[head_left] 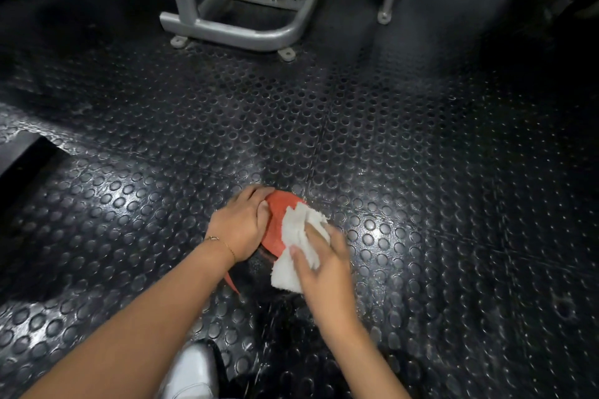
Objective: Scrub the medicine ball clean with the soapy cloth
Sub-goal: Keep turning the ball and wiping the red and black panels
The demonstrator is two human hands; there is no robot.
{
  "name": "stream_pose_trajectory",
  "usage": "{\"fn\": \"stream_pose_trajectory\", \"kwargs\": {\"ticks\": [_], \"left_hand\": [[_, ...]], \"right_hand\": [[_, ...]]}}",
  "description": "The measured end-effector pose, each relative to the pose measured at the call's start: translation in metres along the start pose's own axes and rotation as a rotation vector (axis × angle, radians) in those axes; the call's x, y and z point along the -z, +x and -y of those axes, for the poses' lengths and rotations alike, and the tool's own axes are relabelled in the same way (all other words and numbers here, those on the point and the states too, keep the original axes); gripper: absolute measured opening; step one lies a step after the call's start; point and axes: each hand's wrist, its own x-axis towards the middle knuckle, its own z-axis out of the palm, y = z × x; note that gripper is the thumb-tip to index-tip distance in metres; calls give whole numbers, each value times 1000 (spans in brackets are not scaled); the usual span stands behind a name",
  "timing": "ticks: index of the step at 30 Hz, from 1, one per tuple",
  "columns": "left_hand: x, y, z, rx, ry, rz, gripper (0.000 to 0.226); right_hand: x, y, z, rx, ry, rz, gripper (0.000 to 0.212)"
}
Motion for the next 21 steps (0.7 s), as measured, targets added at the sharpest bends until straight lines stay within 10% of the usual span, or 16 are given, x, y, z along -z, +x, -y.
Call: {"fn": "stream_pose_trajectory", "kwargs": {"ticks": [7, 21], "left_hand": [[-4, 4, -12, 100, 8, -11, 45], [5, 34, 4, 605, -33, 95, 41]], "right_hand": [[11, 66, -21, -306, 192, -138, 10], [-3, 48, 8, -89, 85, -21, 36]]}}
